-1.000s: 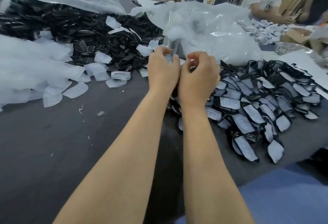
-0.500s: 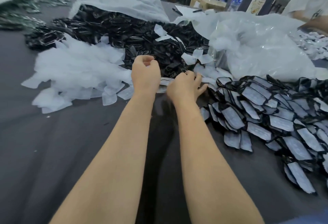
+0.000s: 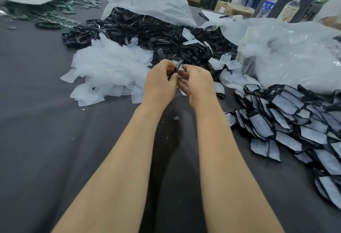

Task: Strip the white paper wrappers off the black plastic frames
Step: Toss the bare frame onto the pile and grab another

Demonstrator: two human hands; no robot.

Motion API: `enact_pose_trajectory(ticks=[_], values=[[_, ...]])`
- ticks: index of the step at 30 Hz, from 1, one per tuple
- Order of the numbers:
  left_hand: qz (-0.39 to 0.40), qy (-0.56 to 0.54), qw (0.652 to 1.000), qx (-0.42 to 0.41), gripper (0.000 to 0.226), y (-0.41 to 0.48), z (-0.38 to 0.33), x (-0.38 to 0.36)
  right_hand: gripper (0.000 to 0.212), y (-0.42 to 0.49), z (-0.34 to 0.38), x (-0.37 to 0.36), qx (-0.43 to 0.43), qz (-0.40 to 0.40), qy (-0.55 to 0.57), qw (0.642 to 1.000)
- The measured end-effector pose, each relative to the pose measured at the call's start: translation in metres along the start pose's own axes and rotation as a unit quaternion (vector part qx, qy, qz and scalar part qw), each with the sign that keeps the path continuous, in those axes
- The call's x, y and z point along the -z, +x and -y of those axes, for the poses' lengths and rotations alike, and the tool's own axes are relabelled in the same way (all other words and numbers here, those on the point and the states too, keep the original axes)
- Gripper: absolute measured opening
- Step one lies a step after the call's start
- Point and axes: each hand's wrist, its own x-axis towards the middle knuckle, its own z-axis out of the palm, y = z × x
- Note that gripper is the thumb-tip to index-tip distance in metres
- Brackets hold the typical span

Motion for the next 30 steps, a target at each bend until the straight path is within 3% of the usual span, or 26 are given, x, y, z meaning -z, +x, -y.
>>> enact_pose_trajectory(ticks=[2,5,8,10,12,17,24,30], values=[[-0.033,0.005,0.999,0.012,0.018,0.005,-0.002,0.0,0.023,0.007,-0.006,0.006,0.052,-0.043,-0.115,0.991],[-0.068,-0.051,0.995,0.057,0.022,0.011,-0.004,-0.001,0.036,0.021,-0.011,0.021,0.149,-0.136,-0.388,0.9],[-0.062,-0.118,0.987,0.095,0.019,0.015,-0.006,-0.002,0.046,0.039,-0.012,0.025,0.141,-0.112,-0.524,0.832],[-0.055,-0.164,0.978,0.113,0.017,0.017,-0.007,-0.005,0.048,0.046,-0.013,0.021,0.091,-0.081,-0.574,0.81],[-0.046,-0.18,0.974,0.127,0.016,0.019,-0.007,-0.007,0.047,0.051,-0.016,0.019,0.063,-0.08,-0.583,0.806],[-0.042,-0.203,0.965,0.159,0.012,0.023,-0.001,-0.012,0.038,0.057,-0.022,0.023,0.091,-0.149,-0.572,0.801],[-0.047,-0.242,0.953,0.175,0.02,0.021,0.0,-0.013,0.037,0.046,-0.019,0.03,0.192,-0.223,-0.473,0.831],[-0.042,-0.255,0.948,0.185,0.034,0.011,0.001,-0.001,0.028,0.028,-0.014,0.036,0.253,-0.209,-0.364,0.872]])
